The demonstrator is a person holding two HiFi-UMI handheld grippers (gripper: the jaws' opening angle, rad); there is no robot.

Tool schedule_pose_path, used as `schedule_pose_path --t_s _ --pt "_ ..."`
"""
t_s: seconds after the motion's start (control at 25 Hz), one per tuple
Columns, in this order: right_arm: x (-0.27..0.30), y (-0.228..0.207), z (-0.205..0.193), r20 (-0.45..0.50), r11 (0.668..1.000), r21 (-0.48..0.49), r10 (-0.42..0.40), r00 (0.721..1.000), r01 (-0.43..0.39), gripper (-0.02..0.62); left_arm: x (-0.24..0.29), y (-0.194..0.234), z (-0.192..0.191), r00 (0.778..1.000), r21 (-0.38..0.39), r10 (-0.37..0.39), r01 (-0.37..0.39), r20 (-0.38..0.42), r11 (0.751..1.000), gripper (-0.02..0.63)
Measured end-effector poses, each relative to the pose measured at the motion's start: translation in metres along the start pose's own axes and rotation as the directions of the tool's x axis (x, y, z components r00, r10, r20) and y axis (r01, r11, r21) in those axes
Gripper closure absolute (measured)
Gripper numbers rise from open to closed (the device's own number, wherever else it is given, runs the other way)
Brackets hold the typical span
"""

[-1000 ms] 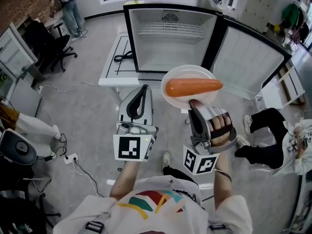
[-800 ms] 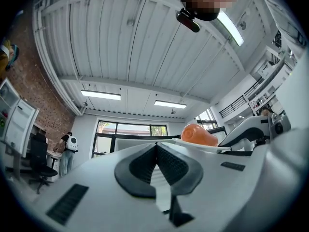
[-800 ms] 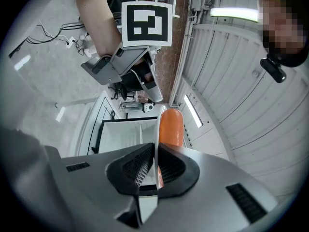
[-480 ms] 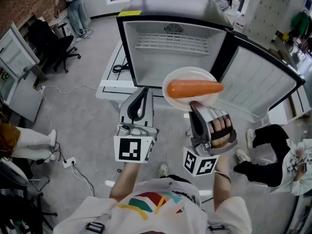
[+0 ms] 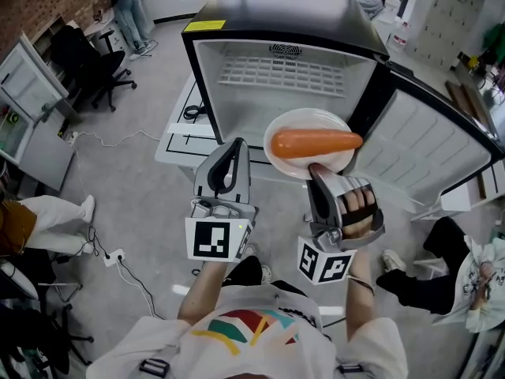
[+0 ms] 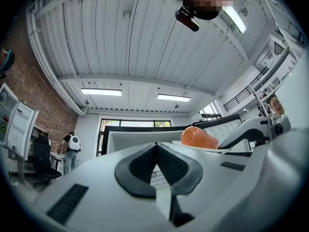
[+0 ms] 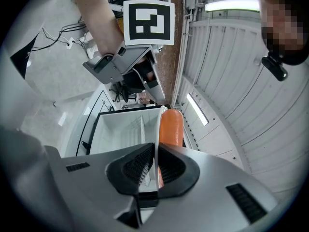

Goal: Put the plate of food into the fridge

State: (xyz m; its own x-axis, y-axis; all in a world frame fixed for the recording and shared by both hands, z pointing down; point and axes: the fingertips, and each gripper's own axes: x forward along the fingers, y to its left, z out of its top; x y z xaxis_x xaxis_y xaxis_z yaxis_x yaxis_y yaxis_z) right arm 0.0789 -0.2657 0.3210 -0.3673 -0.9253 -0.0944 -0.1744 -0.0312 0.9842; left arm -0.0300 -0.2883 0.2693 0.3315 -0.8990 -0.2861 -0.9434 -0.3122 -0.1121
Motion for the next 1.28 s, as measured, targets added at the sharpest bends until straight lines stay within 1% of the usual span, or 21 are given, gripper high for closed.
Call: schedule_pose_path --t_s 0.24,0.4,0.76,1.0,1.28 --pt "0.023 0.004 -0.009 -0.013 1.000 -0.010 0.002 1.000 -0.002 0.572 0.026 0.011 -0.010 1.000 -0.011 -0.005 0.005 0.009 1.000 0.600" --pt "0.047 0.005 -0.018 -0.040 1.000 -0.028 0.005 0.999 -0.006 0.572 0.052 0.015 -0.019 0.999 -0.019 -0.038 0.038 0.019 0.999 0.600" --pt "0.118 0.007 -0.021 -0.067 0.999 -0.039 0.019 0.998 -0.021 0.571 0.113 0.053 -0.040 0.998 -0.051 -0.063 0.064 0.018 0.997 0.600" --pt "0.154 0.002 -0.020 -0.090 0.999 -0.046 0.025 0.996 -0.029 0.569 0.137 0.073 -0.046 0.995 -0.061 -0.096 0.097 0.018 0.993 0.600" --pt "0.184 0.013 -0.023 -0.120 0.998 -0.050 0.034 0.992 -0.040 0.569 0.155 0.087 -0.071 0.992 -0.072 -0.129 0.129 0.007 0.989 0.600"
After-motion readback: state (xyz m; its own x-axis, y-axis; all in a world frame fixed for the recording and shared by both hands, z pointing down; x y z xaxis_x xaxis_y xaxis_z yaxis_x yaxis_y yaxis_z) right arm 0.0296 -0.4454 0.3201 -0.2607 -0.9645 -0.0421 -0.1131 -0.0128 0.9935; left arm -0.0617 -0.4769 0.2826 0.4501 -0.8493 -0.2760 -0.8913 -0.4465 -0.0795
